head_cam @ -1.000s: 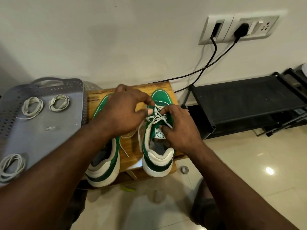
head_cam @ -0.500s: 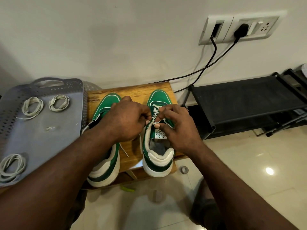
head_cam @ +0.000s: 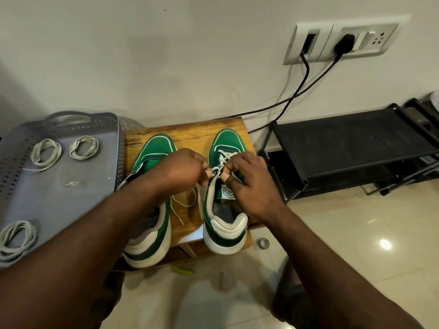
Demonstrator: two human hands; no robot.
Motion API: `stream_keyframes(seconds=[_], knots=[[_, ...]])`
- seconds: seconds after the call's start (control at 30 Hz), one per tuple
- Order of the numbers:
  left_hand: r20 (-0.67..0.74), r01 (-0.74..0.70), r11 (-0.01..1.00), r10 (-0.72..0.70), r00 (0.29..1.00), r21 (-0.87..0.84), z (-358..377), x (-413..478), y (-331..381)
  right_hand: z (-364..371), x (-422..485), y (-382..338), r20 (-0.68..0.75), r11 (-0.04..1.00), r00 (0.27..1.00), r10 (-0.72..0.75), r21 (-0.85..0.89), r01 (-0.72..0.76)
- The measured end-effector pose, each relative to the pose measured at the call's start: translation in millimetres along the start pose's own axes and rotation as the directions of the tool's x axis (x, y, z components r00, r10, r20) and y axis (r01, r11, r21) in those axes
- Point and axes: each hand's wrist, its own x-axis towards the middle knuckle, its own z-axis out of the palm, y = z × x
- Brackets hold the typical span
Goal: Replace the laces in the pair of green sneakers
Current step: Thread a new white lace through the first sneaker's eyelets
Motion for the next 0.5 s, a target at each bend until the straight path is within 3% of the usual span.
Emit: stream_keyframes(seconds=[0.07,0.13,0.27,0.5], knots=[[0.002,0.118,0.965,-0.121,0.993,-0.233,-0.7,0.8,-3.8,-3.6,-0.5,1.6,-0.008,1.000,1.000,0.009,-0.003,-0.009],[-0.022,0.170,0.929,-0.187,0.982,-0.328,1.9,2.8,-3.8,-5.9,-1.3,2.7,-0.010,1.000,1.000,0.012,-0.015,-0.012],[-0.144,-0.087,0.993,0.097,0.985,0.074,5.3,3.6,-2.8,-3.8,-3.4,-0.5,-0.040,0.998,0.999,0.022,-0.062,-0.024],[-0.133,-0.295,0.857,0.380,0.915,0.422,-3.9,3.3,-15.8,-5.0,-3.8,-3.7,-0.045,0.999,0.999,0.023,-0.022,-0.024]])
